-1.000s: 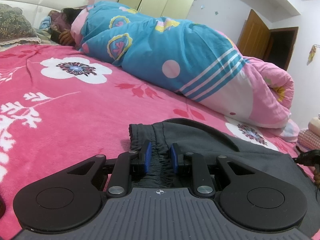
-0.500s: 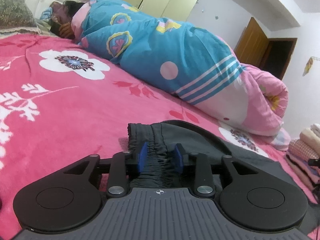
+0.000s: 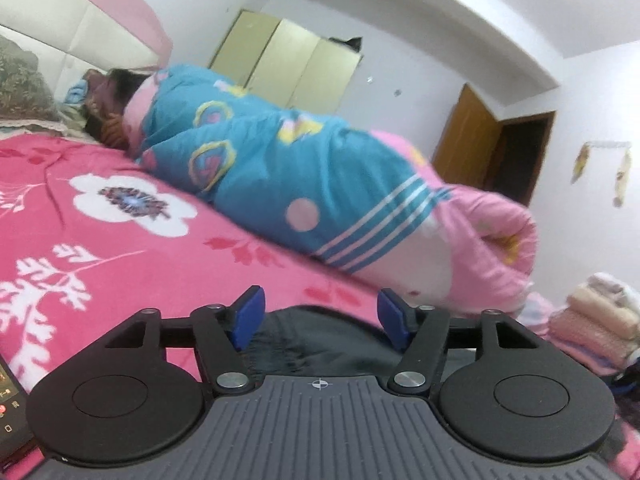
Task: Fold clothes
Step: 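Open the left tool to release the waistband and withdraw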
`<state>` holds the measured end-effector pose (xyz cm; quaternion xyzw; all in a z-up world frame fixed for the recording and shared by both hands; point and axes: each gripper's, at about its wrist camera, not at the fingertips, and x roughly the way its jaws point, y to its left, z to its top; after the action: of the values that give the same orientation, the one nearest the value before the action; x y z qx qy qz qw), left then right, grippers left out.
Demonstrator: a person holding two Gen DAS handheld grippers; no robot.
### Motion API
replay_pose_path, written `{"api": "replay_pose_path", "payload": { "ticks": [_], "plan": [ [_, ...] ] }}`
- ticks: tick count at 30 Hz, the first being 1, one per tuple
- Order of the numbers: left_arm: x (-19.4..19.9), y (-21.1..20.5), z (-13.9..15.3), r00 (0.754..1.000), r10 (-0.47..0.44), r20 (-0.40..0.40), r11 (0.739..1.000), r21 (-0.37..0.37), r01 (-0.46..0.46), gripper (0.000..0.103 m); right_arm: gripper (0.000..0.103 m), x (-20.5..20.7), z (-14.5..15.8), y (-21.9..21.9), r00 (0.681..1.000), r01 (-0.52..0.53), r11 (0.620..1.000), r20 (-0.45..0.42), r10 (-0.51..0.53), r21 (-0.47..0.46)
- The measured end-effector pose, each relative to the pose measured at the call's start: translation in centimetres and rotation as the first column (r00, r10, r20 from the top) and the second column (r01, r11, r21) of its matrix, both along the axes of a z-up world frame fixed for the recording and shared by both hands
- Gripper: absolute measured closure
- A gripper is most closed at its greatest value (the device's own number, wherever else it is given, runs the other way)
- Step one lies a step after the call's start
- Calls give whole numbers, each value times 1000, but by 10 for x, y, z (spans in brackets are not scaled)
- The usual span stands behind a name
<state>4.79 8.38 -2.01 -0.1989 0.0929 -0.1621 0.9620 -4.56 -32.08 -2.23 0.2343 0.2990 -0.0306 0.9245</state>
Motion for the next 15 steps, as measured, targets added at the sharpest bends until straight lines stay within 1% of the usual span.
{"api": "replay_pose_path", "payload": {
  "ticks": [1,3,6,9,11,15],
  "plan": [
    [-2,-1,1,1000,-22,5,1000,-5,22,34,83,-1,-1,3,1000,0,1000,-5,0,1],
    [-6,-3,4,998,-67,13,998,-12,67,34,83,-4,-3,13,1000,-7,1000,-14,7,-4],
    [-10,-13,4,991,-132,3,991,21,132,31,82,-6,-3,26,1000,-20,1000,-22,19,-12],
    [-12,-25,1,982,-188,-18,980,62,189,28,79,-5,-5,36,999,-31,999,-31,31,-11],
    [-12,-31,-1,976,-213,-37,974,73,215,27,78,-3,-6,43,999,-36,999,-40,36,-13],
    [-11,-35,-7,971,-226,-82,969,86,232,26,77,-2,-8,54,997,-49,999,-53,48,-10]
  ]
}}
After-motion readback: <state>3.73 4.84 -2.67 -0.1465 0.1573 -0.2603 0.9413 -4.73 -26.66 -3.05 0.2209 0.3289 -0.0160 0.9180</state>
